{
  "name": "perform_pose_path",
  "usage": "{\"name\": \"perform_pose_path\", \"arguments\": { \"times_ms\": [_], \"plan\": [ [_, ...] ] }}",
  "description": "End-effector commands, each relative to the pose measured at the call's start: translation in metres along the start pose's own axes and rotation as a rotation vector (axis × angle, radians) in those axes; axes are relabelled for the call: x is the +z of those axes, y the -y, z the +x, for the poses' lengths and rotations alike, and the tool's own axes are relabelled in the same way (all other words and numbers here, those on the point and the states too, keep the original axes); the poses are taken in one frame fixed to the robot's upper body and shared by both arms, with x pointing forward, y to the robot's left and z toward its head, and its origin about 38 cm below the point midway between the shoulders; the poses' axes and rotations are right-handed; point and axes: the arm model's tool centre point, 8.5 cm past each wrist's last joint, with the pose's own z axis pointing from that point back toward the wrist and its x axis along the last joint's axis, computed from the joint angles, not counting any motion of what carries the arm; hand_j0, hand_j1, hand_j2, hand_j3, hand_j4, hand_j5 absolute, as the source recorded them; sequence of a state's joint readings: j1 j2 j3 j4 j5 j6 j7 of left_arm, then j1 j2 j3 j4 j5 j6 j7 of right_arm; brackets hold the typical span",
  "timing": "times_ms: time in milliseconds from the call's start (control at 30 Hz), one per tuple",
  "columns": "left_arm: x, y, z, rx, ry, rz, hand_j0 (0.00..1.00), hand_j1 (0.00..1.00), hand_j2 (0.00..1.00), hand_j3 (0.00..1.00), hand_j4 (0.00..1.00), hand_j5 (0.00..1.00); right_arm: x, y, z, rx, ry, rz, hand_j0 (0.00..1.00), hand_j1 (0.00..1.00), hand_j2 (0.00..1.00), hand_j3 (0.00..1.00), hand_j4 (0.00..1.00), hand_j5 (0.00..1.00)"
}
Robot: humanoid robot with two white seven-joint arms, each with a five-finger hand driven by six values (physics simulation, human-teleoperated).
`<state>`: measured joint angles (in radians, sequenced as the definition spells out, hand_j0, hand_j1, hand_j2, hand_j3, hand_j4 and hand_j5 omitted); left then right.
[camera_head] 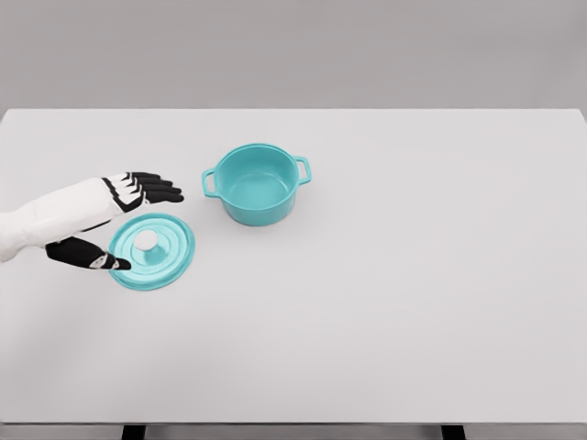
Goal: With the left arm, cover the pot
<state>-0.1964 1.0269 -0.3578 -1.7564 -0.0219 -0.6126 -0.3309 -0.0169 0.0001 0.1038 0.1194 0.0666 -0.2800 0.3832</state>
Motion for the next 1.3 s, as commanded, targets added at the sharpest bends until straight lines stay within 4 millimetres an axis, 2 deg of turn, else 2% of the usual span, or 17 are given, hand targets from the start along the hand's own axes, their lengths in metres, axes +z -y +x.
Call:
{"name": "perform_pose_path", "arguments": {
  "times_ms": [0, 67, 167, 300, 367, 500, 533, 600, 667, 800, 900, 1000, 1100, 1133, 1267],
  "plan": [
    [0.000, 0.000, 0.001, 0.028, 0.009, 0.013, 1.00, 1.00, 1.00, 1.00, 1.00, 1.00, 0.000, 0.000, 0.000, 0.009, 0.000, 0.006, 1.00, 1.00, 1.00, 1.00, 1.00, 1.00],
    [-0.004, 0.010, 0.003, 0.100, 0.031, 0.016, 1.00, 1.00, 1.00, 1.00, 1.00, 1.00, 0.001, -0.001, -0.007, -0.003, -0.015, 0.001, 1.00, 1.00, 1.00, 1.00, 1.00, 1.00],
    [-0.003, 0.017, 0.005, 0.266, 0.068, 0.057, 1.00, 1.00, 1.00, 1.00, 1.00, 1.00, 0.001, -0.001, -0.006, -0.003, -0.013, 0.001, 1.00, 1.00, 1.00, 1.00, 1.00, 1.00],
    [-0.004, 0.024, 0.002, 0.282, 0.061, 0.047, 1.00, 1.00, 1.00, 1.00, 1.00, 1.00, 0.001, -0.001, -0.006, -0.005, -0.012, 0.000, 1.00, 1.00, 1.00, 1.00, 1.00, 1.00],
    [0.003, 0.025, -0.013, 0.287, 0.011, 0.060, 1.00, 1.00, 1.00, 1.00, 1.00, 1.00, 0.001, -0.001, -0.006, -0.006, -0.013, 0.001, 1.00, 1.00, 1.00, 1.00, 1.00, 1.00],
    [0.007, 0.021, -0.024, 0.288, -0.025, 0.113, 1.00, 1.00, 1.00, 1.00, 1.00, 1.00, 0.001, -0.001, -0.006, -0.006, -0.014, 0.001, 1.00, 1.00, 1.00, 1.00, 1.00, 1.00],
    [0.005, 0.018, -0.023, 0.286, -0.017, 0.137, 1.00, 1.00, 1.00, 1.00, 1.00, 1.00, 0.001, -0.001, -0.006, -0.005, -0.012, 0.000, 1.00, 1.00, 1.00, 1.00, 1.00, 1.00],
    [-0.010, 0.028, -0.021, 0.318, 0.013, 0.168, 1.00, 1.00, 1.00, 1.00, 1.00, 1.00, 0.001, -0.001, -0.006, -0.006, -0.013, 0.001, 1.00, 1.00, 1.00, 1.00, 1.00, 1.00],
    [-0.008, 0.029, -0.025, 0.316, 0.001, 0.159, 1.00, 1.00, 1.00, 1.00, 1.00, 1.00, 0.001, -0.001, -0.006, -0.006, -0.013, 0.001, 1.00, 1.00, 1.00, 1.00, 1.00, 1.00],
    [0.008, 0.044, -0.053, 0.286, -0.116, 0.121, 1.00, 1.00, 1.00, 1.00, 1.00, 1.00, 0.001, -0.001, -0.006, -0.005, -0.014, 0.001, 1.00, 1.00, 1.00, 1.00, 1.00, 1.00],
    [0.011, 0.049, -0.057, 0.293, -0.132, 0.104, 1.00, 1.00, 1.00, 1.00, 1.00, 1.00, 0.001, -0.001, -0.006, -0.005, -0.012, 0.000, 1.00, 1.00, 1.00, 1.00, 1.00, 1.00],
    [0.005, 0.046, -0.054, 0.325, -0.108, 0.133, 1.00, 1.00, 1.00, 1.00, 1.00, 1.00, 0.001, -0.001, -0.006, -0.006, -0.013, 0.001, 1.00, 1.00, 1.00, 1.00, 1.00, 1.00],
    [0.006, 0.049, -0.056, 0.360, -0.107, 0.113, 0.82, 0.82, 0.82, 0.82, 0.82, 0.82, 0.001, -0.001, -0.006, -0.006, -0.013, 0.001, 1.00, 1.00, 1.00, 1.00, 1.00, 1.00],
    [0.006, 0.051, -0.060, 0.379, -0.149, 0.097, 0.80, 0.80, 0.80, 0.80, 0.80, 0.80, 0.001, -0.001, -0.006, -0.006, -0.013, 0.001, 1.00, 1.00, 1.00, 1.00, 1.00, 1.00],
    [0.006, 0.058, -0.068, 0.425, -0.233, 0.053, 0.79, 0.79, 0.79, 0.79, 0.79, 0.79, 0.001, -0.001, -0.005, -0.005, -0.012, 0.000, 1.00, 1.00, 1.00, 1.00, 1.00, 1.00]
  ]
}}
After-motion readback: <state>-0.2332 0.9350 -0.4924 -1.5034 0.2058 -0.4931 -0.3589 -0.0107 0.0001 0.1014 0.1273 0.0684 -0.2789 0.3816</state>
